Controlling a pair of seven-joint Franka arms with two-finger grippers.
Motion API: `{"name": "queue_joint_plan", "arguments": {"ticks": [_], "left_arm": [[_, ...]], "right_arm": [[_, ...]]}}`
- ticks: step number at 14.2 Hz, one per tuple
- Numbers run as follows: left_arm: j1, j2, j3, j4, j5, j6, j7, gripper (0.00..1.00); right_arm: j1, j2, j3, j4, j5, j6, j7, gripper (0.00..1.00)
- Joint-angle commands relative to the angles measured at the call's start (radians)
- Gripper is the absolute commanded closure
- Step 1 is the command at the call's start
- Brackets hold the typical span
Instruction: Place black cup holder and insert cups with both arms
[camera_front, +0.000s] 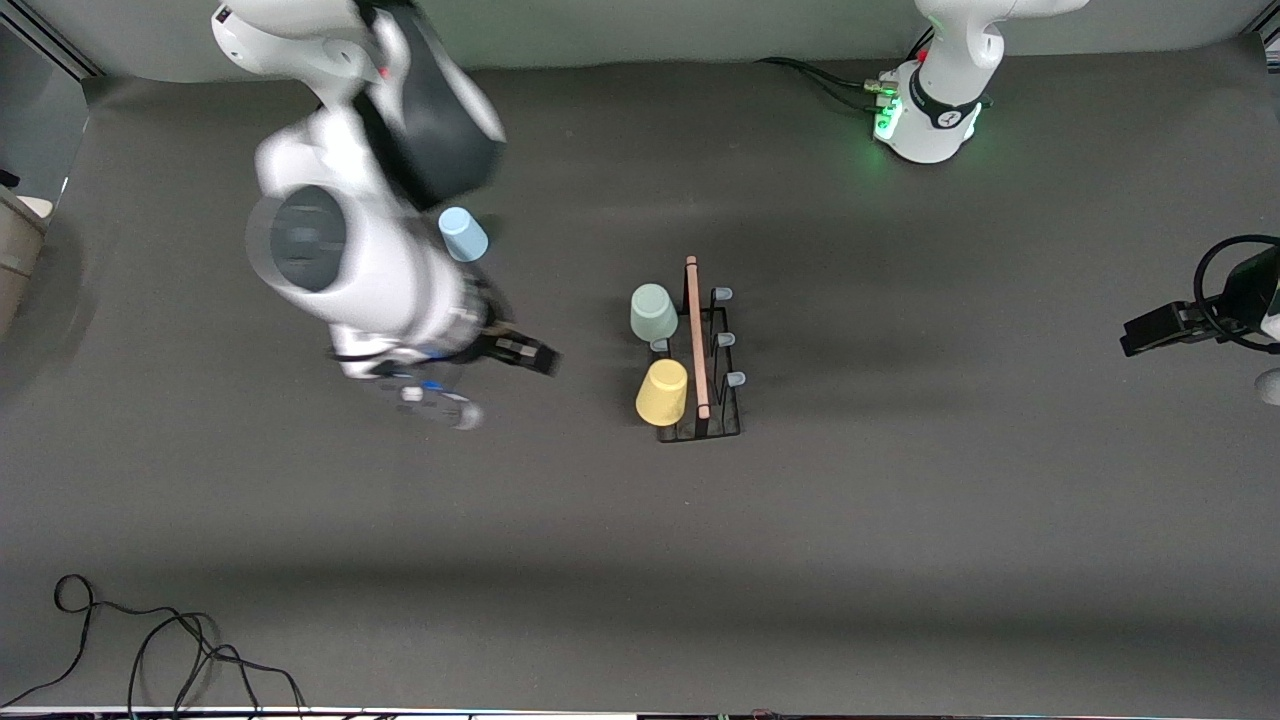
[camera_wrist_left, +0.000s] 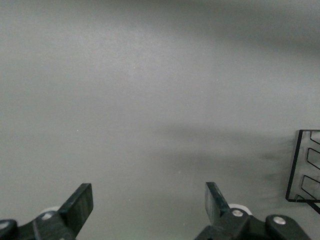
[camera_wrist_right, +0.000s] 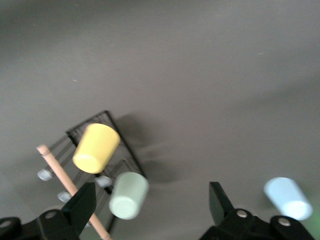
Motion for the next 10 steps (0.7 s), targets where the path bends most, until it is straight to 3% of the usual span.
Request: {"name": "queue_joint_plan", "arguments": {"ticks": [1,3,7,10], "left_arm": [[0.009,0.007,-0.002,0.019,-0.010,-0.001,0.000,0.00],[0.023,0.007,-0.003,0.019,-0.010,-0.001,0.000,0.00],[0.025,0.007,-0.003,0.018,-0.016,-0.001,0.000,0.00],[0.026,0.008,-0.002,0.015,-0.016,-0.001,0.002,0.00]], "right_arm": [[-0.064,-0.086,-0.009,-0.033,-0.079,-0.130,-0.174,0.00],[-0.104,-0.131,-0.054,-0.045,-0.095,-0.194,-0.313,0.00],[-0.106,-0.186,-0.249,-0.053,-0.098,-0.269,-0.596,0.00],[-0.108,-0.211,-0.354,-0.054,-0.185,-0.295,-0.767,0.00]]}}
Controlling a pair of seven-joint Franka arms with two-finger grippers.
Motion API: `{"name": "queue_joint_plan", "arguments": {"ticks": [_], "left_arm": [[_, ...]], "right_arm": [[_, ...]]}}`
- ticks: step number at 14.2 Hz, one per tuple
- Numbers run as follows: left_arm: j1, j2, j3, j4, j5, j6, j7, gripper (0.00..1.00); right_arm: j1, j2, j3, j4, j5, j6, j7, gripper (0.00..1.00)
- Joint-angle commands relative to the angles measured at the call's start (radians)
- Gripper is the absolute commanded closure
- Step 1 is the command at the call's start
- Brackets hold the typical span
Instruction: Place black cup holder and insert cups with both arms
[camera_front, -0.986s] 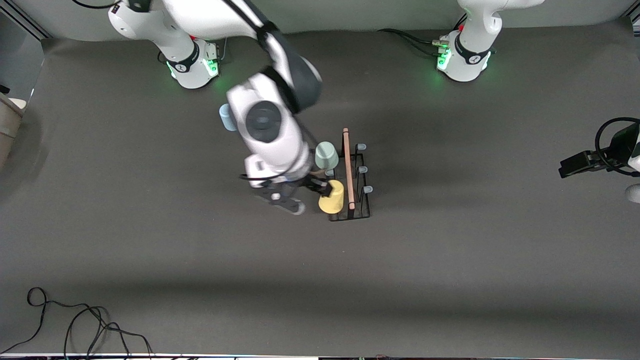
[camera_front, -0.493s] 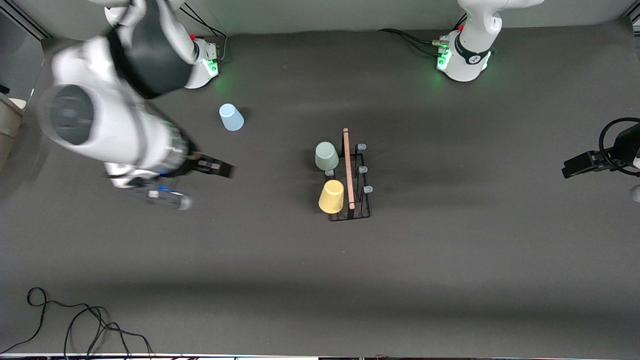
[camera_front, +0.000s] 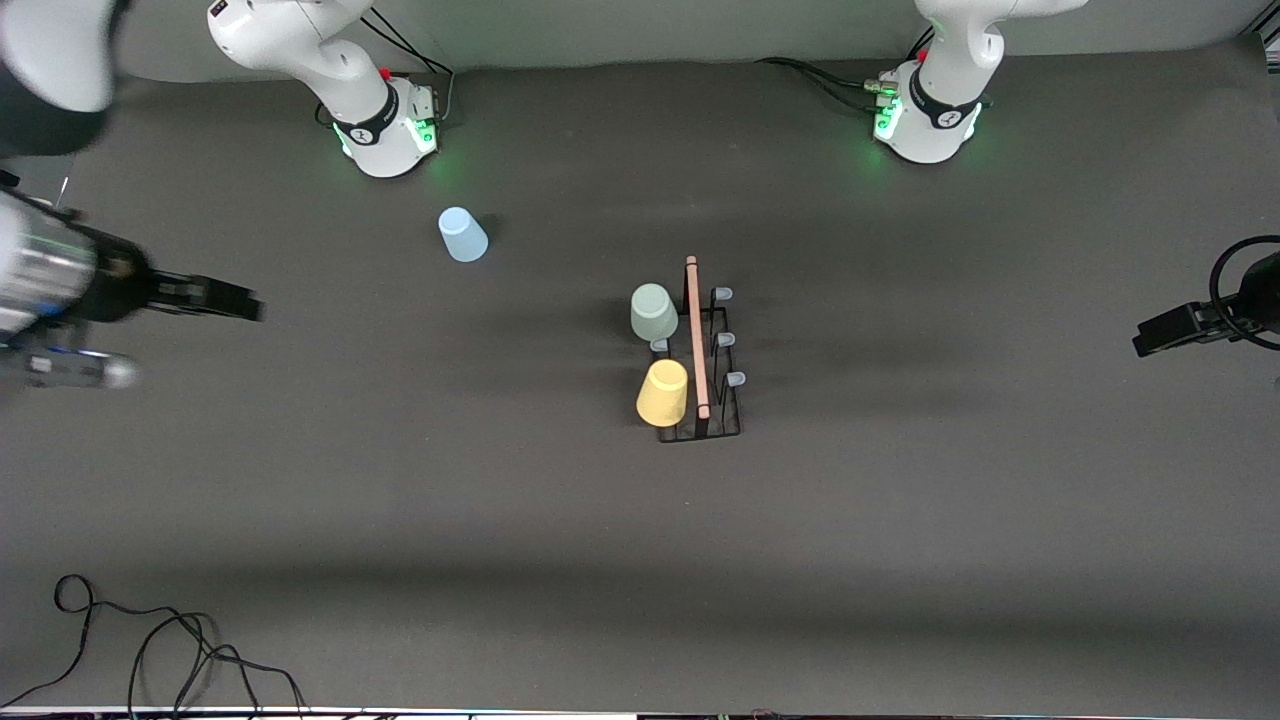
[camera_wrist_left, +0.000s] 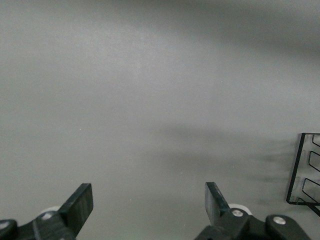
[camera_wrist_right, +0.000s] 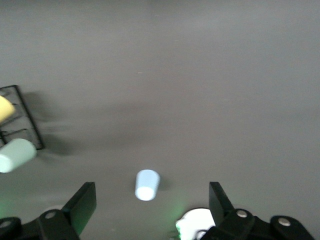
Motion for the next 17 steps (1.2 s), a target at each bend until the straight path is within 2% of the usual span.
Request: {"name": "queue_joint_plan", "arguments": {"ticks": [1,3,5,8,10,17], "left_arm": [[0.007,0.008,-0.002,0.013,-0.013,-0.001,0.002,0.00],[0.009,0.013,-0.002,0.013,-0.013,-0.003,0.002,0.00],[0.009,0.013,-0.002,0.013,-0.013,-0.004,0.002,0.00],[0.033,0.014,-0.004,0.017,-0.016,0.000,0.002,0.00],[0.035,0.014,-0.004,0.016,-0.022,0.013,0.002,0.00],[0.035,0.029,-0.005,0.016,-0.022,0.028,0.000,0.00]], "right_arm": [[0.018,-0.046,-0.085,-0.040,-0.052,-0.010,-0.144,0.00],[0.018,-0.048,-0.115,-0.064,-0.049,0.006,-0.160,0.00],[0.030,-0.046,-0.112,-0.072,-0.049,0.034,-0.157,0.00],[0.088,-0.093,-0.112,-0.167,-0.069,0.158,-0.155,0.00],[0.107,-0.098,-0.110,-0.175,-0.118,0.174,-0.155,0.00],[0.142,-0.129,-0.102,-0.225,-0.123,0.272,-0.160,0.00]]}}
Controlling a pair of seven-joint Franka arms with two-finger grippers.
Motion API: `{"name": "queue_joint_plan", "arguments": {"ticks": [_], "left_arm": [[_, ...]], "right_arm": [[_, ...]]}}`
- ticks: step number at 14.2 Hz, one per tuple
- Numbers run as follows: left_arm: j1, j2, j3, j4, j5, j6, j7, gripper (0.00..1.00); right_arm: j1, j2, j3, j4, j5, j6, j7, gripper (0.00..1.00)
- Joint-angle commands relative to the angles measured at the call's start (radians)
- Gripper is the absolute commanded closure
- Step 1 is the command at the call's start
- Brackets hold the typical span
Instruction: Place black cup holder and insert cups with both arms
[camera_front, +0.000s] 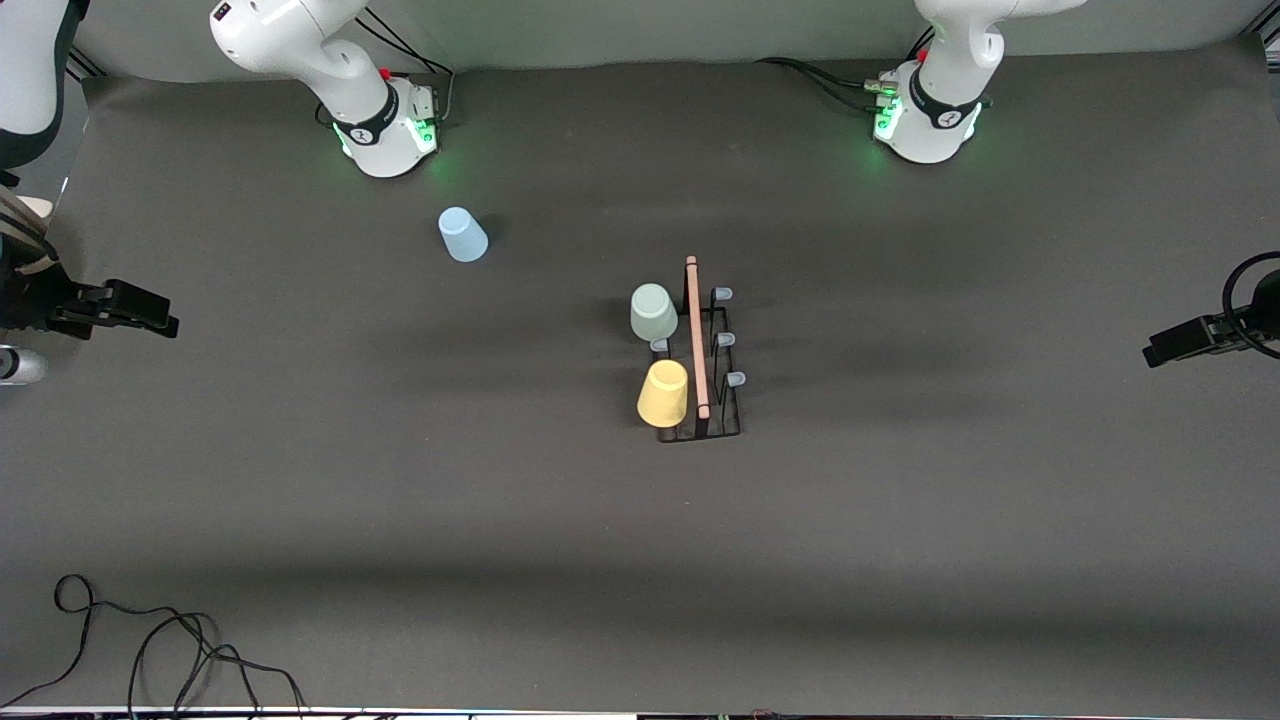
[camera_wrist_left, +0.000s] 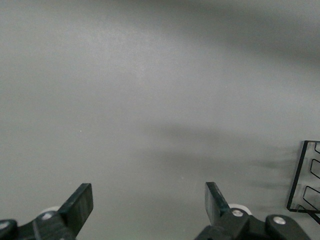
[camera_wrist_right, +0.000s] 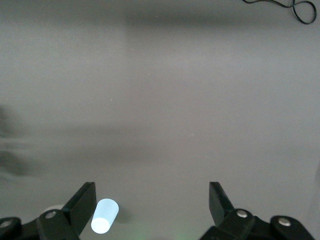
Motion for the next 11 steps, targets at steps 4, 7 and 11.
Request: {"name": "queue_joint_plan", "arguments": {"ticks": [4,7,11], "left_arm": [[-0.012,0.005,-0.008,0.019,-0.006,-0.003,-0.014,0.00],[-0.033,0.002,-0.010,0.025,-0.014,-0.009,-0.017,0.00],[-0.029,-0.014,-0.013,0.030,-0.011,-0.038,0.002,0.00]], "right_arm": [[-0.084,-0.068,0.106,-0.046,-0.032,0.027,-0.010,0.00],[-0.296,-0.099,0.342,-0.049,-0.087,0.025,0.001,0.00],[-0.554,-0.157,0.616,-0.096,-0.114,0.031,0.004,0.00]]}}
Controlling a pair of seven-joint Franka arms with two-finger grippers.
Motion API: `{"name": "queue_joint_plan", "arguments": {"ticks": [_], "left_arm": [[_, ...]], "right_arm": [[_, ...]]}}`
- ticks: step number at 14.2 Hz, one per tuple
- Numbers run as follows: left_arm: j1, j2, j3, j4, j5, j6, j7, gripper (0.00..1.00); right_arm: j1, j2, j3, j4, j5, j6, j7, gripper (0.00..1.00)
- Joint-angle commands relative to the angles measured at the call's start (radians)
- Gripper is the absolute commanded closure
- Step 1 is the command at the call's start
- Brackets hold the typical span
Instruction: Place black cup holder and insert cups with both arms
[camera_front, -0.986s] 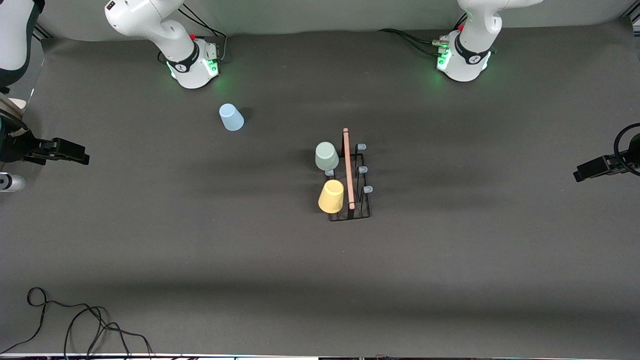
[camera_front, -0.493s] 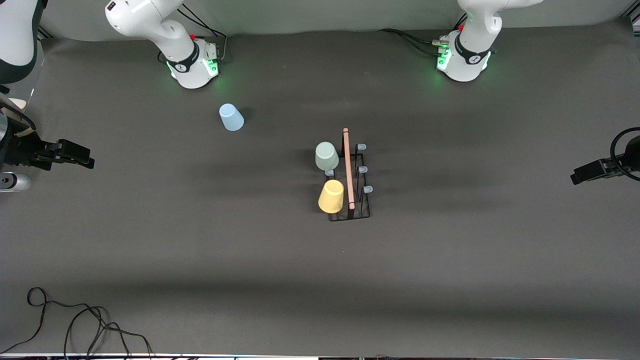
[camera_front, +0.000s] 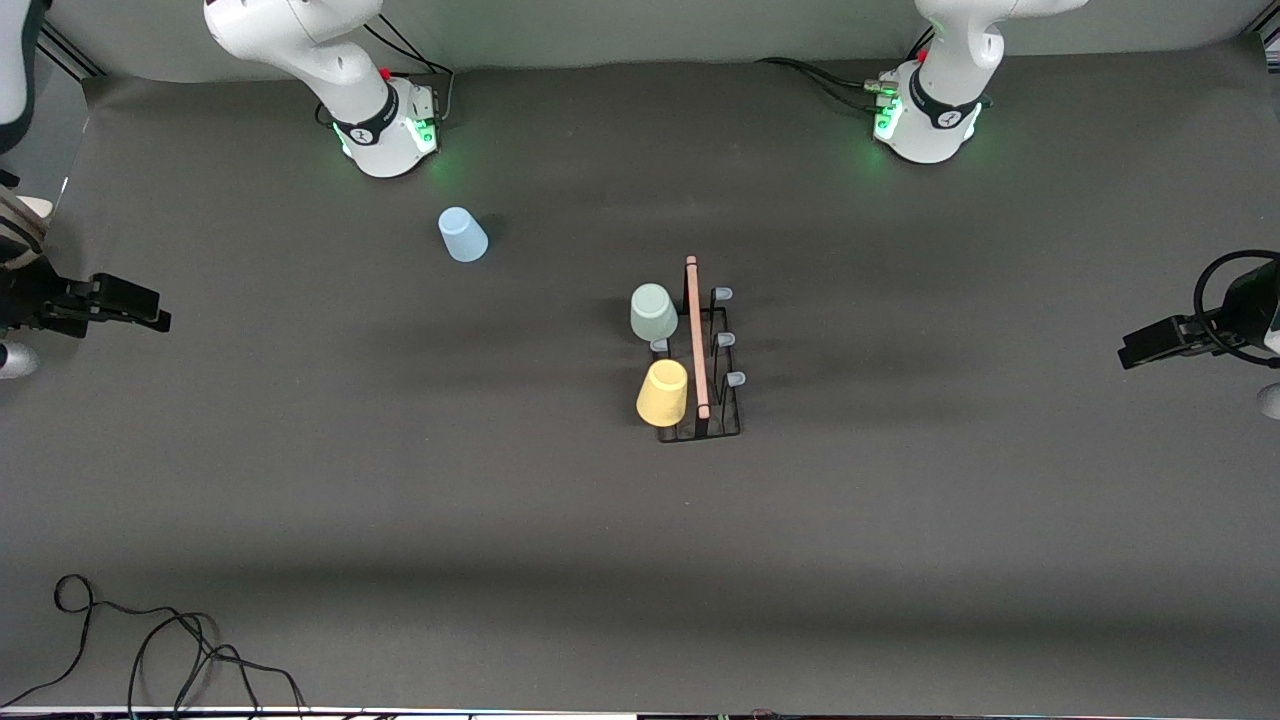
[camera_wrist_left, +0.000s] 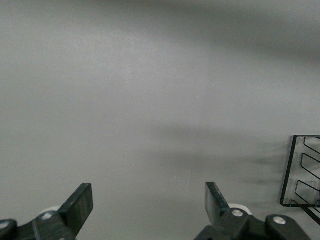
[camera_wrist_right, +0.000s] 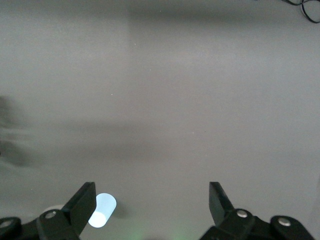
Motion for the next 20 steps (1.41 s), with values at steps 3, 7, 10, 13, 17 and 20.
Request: {"name": "queue_joint_plan", "arguments": {"ticks": [3,7,10,13,17,20], "left_arm": [[-0.018,-0.026,-0.008,0.005,0.005,-0.039,-0.016,0.00],[-0.038,-0.024,-0.008,0.007,0.007,-0.041,-0.045,0.00],[-0.031,-0.029,-0.005,0.008,0.005,-0.042,-0.033,0.00],[-0.038,-0.026,-0.007,0.010,0.005,-0.045,-0.047,0.00],[-0.034,-0.021,-0.007,0.011,0.010,-0.045,-0.039,0.00],[-0.027,-0.018,-0.002,0.013,0.012,-0.042,-0.032,0.00]], "right_arm": [[-0.154,-0.100,0.190,-0.110,-0.046,0.054,0.028,0.00],[-0.200,-0.183,0.260,-0.242,-0.052,0.137,0.053,0.00],[-0.205,-0.233,0.262,-0.321,-0.052,0.193,0.053,0.00],[-0.197,-0.221,0.260,-0.315,-0.052,0.197,0.056,0.00],[-0.200,-0.129,0.259,-0.162,-0.052,0.129,0.074,0.00],[-0.194,-0.123,0.256,-0.154,-0.052,0.119,0.074,0.00]]}}
